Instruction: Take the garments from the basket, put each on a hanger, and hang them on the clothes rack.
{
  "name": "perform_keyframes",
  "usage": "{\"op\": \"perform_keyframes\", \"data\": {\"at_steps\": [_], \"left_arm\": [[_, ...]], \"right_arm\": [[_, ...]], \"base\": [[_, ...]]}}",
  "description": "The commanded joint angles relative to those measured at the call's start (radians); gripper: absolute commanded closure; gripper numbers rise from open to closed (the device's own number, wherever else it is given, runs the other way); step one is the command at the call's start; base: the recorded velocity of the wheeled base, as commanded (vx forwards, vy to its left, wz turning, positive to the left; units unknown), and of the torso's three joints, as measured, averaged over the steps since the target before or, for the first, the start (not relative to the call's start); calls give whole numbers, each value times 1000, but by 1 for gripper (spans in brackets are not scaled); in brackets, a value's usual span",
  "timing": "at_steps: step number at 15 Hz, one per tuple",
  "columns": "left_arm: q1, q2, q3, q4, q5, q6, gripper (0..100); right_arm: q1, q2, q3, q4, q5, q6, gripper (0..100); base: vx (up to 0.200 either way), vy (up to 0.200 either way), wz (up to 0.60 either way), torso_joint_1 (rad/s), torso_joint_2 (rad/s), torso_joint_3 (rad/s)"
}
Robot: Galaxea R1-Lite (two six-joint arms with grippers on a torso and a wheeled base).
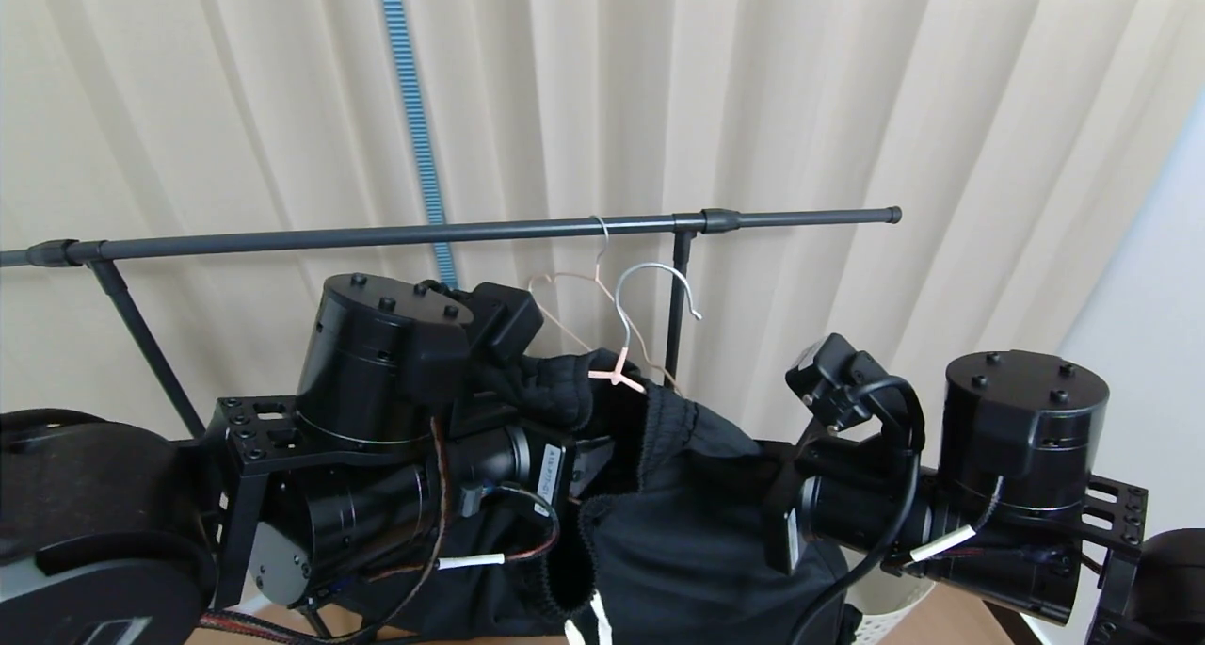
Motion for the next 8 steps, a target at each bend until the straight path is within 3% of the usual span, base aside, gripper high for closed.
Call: {"op": "perform_keyframes", "data": {"at_steps": [1, 5, 8], "left_arm": [[-11, -39, 29, 0, 0, 4, 0], [-43, -131, 96, 1, 0, 5, 0], [-49, -224, 164, 1, 0, 7, 0]], "right_arm": [[-2, -5, 1, 0, -2, 0, 100], [-29, -2, 1, 1, 3, -2, 100], [-71, 6, 9, 6, 46, -11, 100]], "base": [[0, 0, 0, 0, 0, 0], [0, 0, 0, 0, 0, 0], [0, 0, 0, 0, 0, 0]]}}
